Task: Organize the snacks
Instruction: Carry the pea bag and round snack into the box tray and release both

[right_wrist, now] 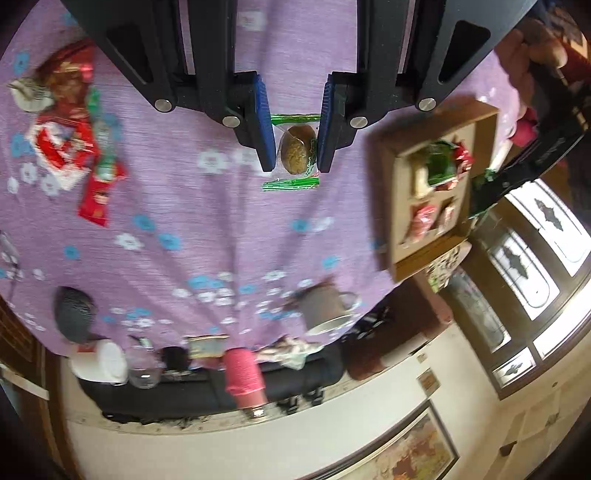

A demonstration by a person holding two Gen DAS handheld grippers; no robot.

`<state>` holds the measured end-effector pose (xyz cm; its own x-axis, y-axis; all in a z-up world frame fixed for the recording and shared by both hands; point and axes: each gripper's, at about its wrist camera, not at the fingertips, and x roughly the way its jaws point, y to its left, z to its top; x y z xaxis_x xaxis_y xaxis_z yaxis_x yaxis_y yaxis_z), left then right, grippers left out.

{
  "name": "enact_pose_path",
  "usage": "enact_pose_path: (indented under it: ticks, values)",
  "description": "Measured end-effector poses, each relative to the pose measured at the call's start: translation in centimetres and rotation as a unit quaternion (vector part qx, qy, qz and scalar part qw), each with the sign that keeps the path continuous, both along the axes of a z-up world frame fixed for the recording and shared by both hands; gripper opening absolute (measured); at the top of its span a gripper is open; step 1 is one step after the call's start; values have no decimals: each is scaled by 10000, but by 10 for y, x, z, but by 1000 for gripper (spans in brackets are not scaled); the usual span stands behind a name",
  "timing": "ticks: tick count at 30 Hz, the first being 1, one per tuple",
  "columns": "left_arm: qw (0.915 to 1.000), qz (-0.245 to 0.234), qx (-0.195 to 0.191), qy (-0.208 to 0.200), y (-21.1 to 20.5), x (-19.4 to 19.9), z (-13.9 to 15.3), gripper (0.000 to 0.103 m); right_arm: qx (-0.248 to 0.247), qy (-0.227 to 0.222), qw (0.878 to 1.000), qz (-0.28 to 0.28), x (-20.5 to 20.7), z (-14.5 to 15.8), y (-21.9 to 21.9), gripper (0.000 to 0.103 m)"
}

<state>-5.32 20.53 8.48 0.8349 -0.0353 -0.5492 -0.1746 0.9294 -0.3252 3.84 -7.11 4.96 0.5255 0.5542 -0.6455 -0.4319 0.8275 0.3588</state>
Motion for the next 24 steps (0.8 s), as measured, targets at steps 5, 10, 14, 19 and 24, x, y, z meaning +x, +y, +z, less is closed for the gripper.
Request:
enact_pose_path:
  ticks: [5,10,14,19,24]
  values:
    - [9993,335,-137,66,35,-4,-8,32,-1,-27,9992,392,-1,12,48,25]
    - [9977,594,-213,229,60,-7,-18,32,3,13,9975,712,2,18,95,25]
    - [9964,710,-247,397,73,-7,-29,32,54,108,9955,943,5,19,131,25]
    - [9958,725,-258,500,77,-8,-38,32,-209,152,9936,1101,8,6,169,25]
    - [9950,745,-341,578,82,-8,-46,32,-408,192,9934,1054,11,-9,180,25]
